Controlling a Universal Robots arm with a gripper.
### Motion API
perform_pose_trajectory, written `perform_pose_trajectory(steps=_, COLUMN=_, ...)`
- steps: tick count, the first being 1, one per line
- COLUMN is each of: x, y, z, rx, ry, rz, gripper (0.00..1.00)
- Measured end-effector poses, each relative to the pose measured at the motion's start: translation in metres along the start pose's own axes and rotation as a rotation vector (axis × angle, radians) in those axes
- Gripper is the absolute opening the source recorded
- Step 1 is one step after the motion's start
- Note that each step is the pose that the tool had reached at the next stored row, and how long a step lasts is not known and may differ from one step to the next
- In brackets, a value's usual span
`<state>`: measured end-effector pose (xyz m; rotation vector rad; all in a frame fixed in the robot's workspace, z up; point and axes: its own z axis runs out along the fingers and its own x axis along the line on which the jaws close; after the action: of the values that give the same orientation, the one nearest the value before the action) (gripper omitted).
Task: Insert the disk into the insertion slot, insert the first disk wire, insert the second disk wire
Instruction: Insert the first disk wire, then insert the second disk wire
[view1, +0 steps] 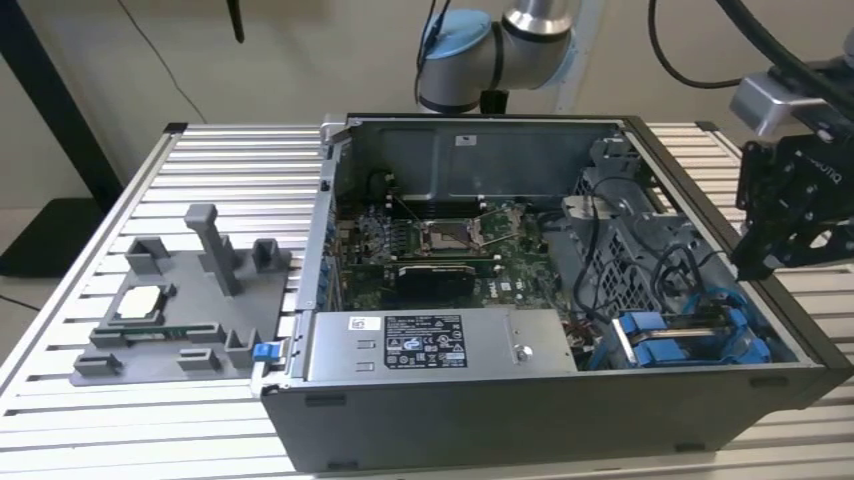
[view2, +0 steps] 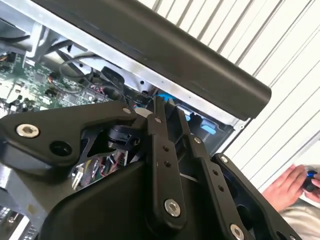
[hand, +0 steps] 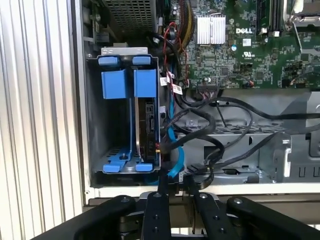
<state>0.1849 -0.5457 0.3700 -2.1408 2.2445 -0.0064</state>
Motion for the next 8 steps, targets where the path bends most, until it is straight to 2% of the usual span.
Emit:
perform_pose_trajectory(steps=1, x=0.0016, y=-0.0007, z=0.0001, rx=-0.0016, ry=-0.0093, rz=0.000, gripper=1.00)
perform_pose_trajectory(steps=3, x=0.0053, y=-0.0021, z=0.0003, rx=-0.0074, ry=-0.0210, rz=0.001, gripper=1.00)
perform_pose_trajectory(steps=6, x=0.0095, y=-0.0025, z=0.0015, rx=-0.0137, ry=-0.0344, rz=0.002, gripper=1.00)
perform_pose_trajectory(steps=7, x=0.0102, y=-0.0026, z=0.0020, rx=-0.0144, ry=-0.0412, rz=0.002, gripper=1.00)
perform_pose_trajectory(steps=8, x=0.0107, y=-0.0027, z=0.0024, rx=-0.0150, ry=-0.0512, rz=0.002, gripper=1.00)
